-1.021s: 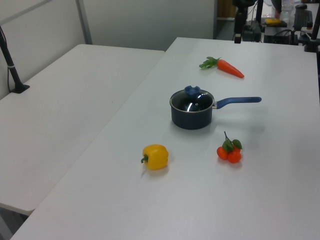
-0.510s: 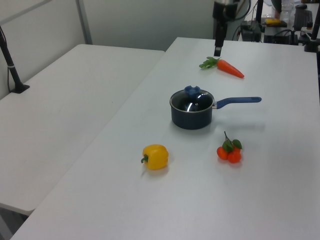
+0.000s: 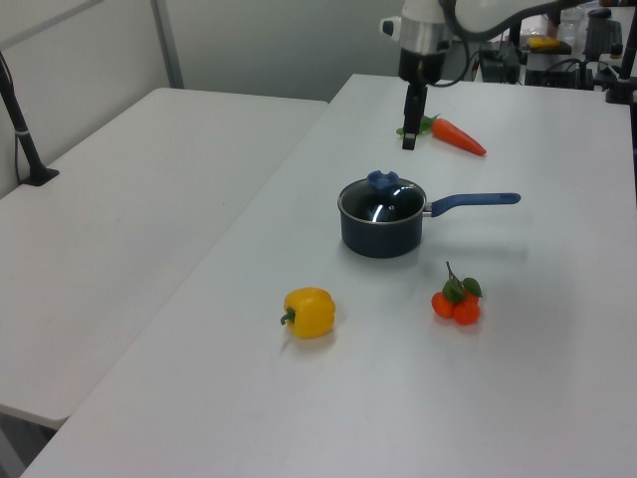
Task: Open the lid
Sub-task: 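Move the open gripper down over the blue knob of the glass lid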
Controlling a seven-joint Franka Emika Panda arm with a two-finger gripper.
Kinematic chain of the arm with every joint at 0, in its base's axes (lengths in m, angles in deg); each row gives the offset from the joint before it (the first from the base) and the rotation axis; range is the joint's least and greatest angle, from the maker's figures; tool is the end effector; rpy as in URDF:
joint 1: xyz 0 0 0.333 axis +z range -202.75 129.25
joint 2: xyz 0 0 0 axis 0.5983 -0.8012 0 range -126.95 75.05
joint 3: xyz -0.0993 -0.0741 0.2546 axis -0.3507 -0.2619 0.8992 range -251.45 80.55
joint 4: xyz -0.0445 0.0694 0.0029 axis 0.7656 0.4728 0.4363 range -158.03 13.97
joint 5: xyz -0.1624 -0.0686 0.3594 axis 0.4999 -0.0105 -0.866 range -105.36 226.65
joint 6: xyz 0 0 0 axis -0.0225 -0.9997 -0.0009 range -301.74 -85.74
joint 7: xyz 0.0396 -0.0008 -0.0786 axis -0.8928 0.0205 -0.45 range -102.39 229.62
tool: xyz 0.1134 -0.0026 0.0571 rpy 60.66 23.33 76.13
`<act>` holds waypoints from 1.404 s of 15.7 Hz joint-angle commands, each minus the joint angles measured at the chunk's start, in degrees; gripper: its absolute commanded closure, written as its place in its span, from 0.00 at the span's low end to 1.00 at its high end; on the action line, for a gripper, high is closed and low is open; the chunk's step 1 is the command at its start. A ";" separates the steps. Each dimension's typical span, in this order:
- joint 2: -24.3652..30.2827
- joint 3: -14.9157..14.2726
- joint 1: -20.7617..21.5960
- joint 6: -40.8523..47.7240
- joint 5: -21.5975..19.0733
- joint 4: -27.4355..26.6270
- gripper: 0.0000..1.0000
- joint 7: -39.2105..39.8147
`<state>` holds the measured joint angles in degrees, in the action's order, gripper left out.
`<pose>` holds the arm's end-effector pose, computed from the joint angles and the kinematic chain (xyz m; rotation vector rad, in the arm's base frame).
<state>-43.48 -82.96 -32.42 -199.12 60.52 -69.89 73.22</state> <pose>0.6619 0.0767 0.4387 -3.0924 -0.4408 -0.1917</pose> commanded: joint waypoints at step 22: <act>-6.29 0.49 2.79 -9.61 0.47 -0.82 0.12 -8.81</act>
<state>-49.95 -82.32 -30.19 -207.33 60.50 -69.96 65.57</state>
